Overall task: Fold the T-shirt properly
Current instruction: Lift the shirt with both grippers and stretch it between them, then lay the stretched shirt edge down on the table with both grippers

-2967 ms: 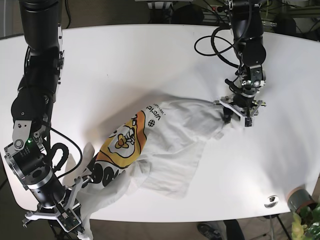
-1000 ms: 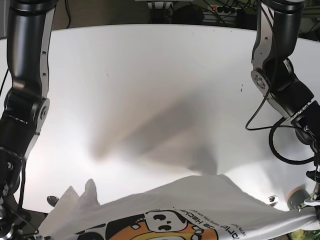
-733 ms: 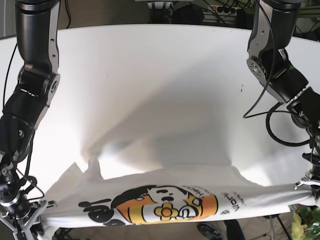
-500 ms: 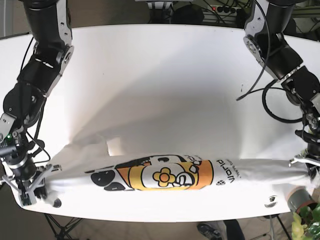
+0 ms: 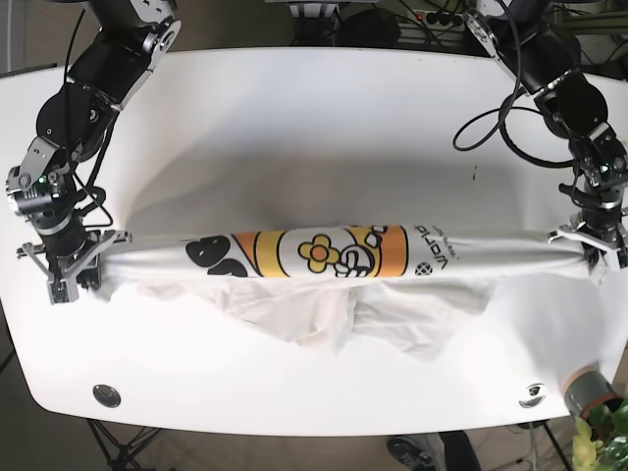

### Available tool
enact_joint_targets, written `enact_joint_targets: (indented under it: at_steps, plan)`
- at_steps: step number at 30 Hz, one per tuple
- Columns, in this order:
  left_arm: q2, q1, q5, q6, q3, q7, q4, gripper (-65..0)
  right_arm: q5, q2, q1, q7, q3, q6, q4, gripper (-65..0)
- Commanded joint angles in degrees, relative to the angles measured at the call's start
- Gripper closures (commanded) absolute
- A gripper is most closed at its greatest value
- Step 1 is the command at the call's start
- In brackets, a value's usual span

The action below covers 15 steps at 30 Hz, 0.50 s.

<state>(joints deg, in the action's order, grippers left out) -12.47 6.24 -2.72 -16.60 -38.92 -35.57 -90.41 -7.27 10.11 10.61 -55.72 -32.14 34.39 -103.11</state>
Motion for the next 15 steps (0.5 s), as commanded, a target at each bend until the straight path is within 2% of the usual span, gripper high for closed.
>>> enact_joint_targets:
  at_steps: [1, 8, 11, 15]
  plan:
    - [-1.38, -0.39, 0.48, 1.0, -1.04, 1.86, -1.33, 0.0, 0.37, 0.4, -0.37, 1.61, -0.43, -0.5, -1.29, -2.1]
    - [-1.46, -7.51, 0.66, 1.0, -1.22, 1.86, -1.33, 0.0, 0.28, 0.22, -6.79, 1.7, -2.01, -0.5, -1.46, -2.1]
    - [-1.64, -10.5, 0.66, 1.0, -1.22, 1.86, -0.89, 0.0, 0.37, -1.1, -8.37, 1.7, -3.68, -0.5, -1.29, -2.1]
    - [-1.73, -14.37, 0.83, 1.0, -1.22, 1.86, -0.8, 0.0, 0.37, -1.27, -11.01, 1.61, -4.47, -0.5, -1.29, -2.1]
